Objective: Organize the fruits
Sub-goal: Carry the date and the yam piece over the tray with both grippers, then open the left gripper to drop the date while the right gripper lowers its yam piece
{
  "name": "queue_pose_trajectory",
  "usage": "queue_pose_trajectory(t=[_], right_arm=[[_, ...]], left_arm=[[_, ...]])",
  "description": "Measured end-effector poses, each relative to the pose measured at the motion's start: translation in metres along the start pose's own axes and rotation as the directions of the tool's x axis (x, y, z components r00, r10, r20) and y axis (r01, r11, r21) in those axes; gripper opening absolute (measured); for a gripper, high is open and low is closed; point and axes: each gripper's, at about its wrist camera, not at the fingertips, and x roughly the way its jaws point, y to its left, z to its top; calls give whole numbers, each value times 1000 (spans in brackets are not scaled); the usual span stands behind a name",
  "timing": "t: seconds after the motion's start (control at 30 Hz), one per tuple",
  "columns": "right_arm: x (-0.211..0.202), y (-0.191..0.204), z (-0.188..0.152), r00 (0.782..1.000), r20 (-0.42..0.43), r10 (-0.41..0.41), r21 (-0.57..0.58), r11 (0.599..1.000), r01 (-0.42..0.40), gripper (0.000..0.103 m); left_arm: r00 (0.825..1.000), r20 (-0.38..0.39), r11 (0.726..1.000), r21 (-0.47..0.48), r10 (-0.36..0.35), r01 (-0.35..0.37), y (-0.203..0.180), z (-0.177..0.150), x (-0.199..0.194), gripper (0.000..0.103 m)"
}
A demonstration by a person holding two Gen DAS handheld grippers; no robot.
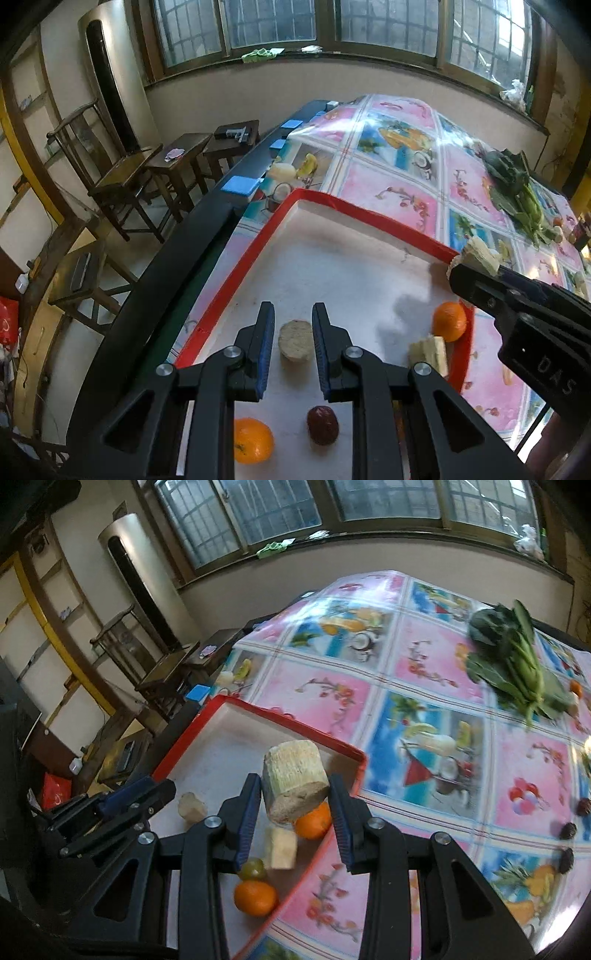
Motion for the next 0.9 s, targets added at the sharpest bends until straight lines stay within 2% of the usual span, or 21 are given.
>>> queue_pose_trajectory(t=[0.5, 0.9], right_arm=[[51, 15, 4, 996, -89, -22, -39, 999, 18, 39], [74, 21, -2, 990, -136, -40, -52, 998, 34, 39]], left_arm=[[999, -47, 1000, -30, 1, -2, 18, -8, 21, 20], [998, -55, 1000, -27, -14, 12, 23, -12, 27, 20]])
